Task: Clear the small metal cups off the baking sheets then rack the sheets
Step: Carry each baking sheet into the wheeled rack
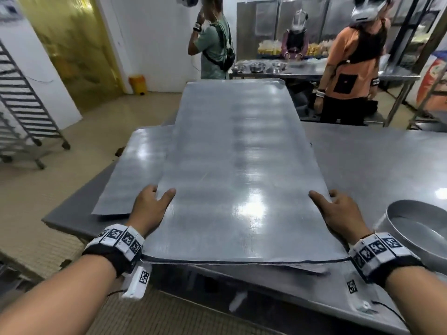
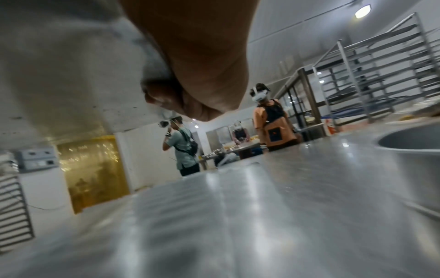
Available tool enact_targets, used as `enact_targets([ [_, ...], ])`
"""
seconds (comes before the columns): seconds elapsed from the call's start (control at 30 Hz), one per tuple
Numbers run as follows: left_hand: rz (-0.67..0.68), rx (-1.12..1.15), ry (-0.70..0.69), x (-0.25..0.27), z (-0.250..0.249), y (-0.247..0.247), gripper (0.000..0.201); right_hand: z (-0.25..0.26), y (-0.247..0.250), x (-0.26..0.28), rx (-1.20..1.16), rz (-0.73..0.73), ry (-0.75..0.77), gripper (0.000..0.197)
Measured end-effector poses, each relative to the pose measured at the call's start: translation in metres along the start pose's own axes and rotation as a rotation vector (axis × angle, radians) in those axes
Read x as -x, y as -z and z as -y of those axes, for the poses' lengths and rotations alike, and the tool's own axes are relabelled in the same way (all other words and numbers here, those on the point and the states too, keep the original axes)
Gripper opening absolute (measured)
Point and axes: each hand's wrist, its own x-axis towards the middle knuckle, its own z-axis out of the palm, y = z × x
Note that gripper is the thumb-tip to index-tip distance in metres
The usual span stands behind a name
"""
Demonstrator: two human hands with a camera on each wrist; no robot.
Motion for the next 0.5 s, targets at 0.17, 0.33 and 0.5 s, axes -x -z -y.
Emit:
enact_targets([
  [0.17,-0.137,-0.02,-0.013,-0.044,0.004,0.079,0.041,0.085,-0.05,-0.043,-0.031,0.022,0.158,0.051],
  [0.33,-0.318,-0.063,0.002,-0.061,0.014,0.16,0.039,0.171,-0.102,-0.073,-0.089,0.085,0.297,0.051],
  [0.5,-0.513,-0.101,0.051,-0.037,0.023,0.226,0.035,0.241,-0.146,-0.084,-0.169,0.211,0.452,0.048],
])
